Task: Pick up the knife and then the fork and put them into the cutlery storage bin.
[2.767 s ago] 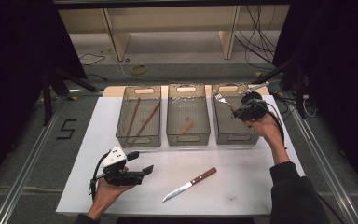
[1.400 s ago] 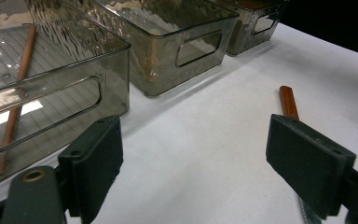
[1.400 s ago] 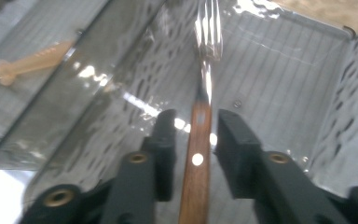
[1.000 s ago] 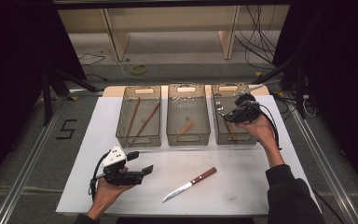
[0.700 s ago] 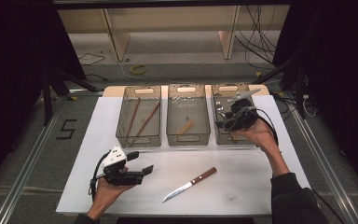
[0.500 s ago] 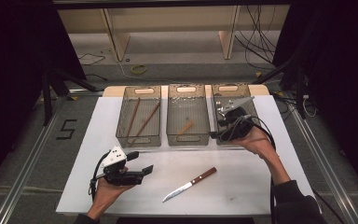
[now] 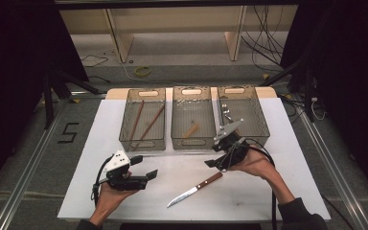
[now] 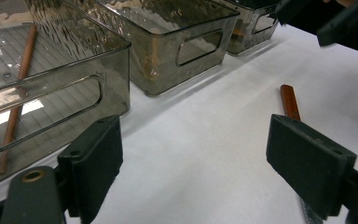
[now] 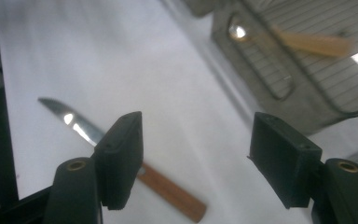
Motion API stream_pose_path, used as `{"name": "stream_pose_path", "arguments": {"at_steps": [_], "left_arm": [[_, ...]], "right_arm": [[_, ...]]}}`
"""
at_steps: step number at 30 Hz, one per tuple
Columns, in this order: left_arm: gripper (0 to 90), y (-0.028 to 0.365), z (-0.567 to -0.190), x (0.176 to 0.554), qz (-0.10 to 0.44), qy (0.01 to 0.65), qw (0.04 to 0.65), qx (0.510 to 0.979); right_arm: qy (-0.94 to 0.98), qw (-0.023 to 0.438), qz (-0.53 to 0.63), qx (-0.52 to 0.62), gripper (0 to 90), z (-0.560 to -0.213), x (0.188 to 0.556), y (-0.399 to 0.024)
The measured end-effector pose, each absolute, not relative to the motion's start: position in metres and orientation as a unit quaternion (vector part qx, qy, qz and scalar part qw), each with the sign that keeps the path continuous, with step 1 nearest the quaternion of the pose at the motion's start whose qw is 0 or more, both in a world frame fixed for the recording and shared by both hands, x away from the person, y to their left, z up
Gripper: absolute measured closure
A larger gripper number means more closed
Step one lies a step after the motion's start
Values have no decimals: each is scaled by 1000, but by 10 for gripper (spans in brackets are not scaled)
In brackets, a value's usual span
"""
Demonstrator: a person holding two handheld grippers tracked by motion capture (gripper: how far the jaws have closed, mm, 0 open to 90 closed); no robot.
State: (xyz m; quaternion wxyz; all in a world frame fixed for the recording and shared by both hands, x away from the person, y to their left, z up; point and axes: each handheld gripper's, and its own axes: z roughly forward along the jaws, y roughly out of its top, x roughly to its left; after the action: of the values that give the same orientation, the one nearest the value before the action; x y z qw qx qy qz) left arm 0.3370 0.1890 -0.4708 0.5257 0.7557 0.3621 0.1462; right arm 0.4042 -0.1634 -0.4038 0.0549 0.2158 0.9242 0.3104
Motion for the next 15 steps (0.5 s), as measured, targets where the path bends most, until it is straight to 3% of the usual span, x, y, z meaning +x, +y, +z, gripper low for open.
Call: {"name": "stream_pose_path", "arguments": {"at_steps": [15], "left_arm": [[179,190,-471,337,148,360,526,756]], "right_arm": [[946,32,270,175,352,-430,393,-146]]}}
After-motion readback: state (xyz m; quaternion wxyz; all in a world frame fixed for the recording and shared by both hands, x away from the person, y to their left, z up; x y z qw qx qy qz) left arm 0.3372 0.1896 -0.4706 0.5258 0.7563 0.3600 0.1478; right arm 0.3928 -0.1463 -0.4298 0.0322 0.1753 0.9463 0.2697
